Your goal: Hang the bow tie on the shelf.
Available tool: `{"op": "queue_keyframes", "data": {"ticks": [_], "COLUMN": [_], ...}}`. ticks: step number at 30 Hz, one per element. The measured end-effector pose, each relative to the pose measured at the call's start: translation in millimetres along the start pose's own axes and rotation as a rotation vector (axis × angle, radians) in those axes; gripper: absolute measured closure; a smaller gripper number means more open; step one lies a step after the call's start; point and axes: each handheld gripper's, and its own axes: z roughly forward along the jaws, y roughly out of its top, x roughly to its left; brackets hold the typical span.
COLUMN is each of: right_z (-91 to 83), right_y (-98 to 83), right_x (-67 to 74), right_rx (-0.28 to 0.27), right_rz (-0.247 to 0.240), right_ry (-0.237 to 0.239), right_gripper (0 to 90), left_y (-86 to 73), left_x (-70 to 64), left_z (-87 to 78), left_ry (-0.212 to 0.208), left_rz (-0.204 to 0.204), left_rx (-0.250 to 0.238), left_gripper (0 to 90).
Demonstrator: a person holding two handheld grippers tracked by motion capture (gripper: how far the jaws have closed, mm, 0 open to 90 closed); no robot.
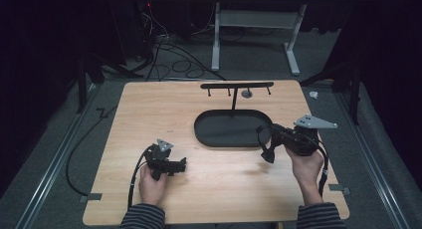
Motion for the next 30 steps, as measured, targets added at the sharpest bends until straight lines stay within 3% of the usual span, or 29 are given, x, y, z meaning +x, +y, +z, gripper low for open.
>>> {"op": "queue_keyframes", "data": {"ticks": [4, 11, 17, 30], "right_z": [-2.1, 9.3, 21.7, 43.9], "right_y": [4.9, 18.0, 27.6, 42.9], "right_x": [-3.1, -18.3, -20.7, -21.7], "right_rx": [-0.017, -0.02, -0.025, -0.027], "right_rz": [0.01, -0.004, -0.034, -0.02], "right_ry": [-0.008, 0.038, 0.047, 0.056], "right_gripper": [86.7, 86.7, 86.7, 86.7], "left_y": [0.0, 0.0, 0.1, 0.2], "left_x": [-0.3, -0.2, -0.2, -0.3], "left_z": [0.0, 0.1, 0.1, 0.2], "left_ry": [-0.004, -0.004, -0.004, -0.005], "left_rz": [0.004, 0.004, 0.004, 0.005], "left_rx": [0.0, 0.0, 0.0, 0.0], "left_gripper": [0.9, 0.9, 0.9, 0.8]}}
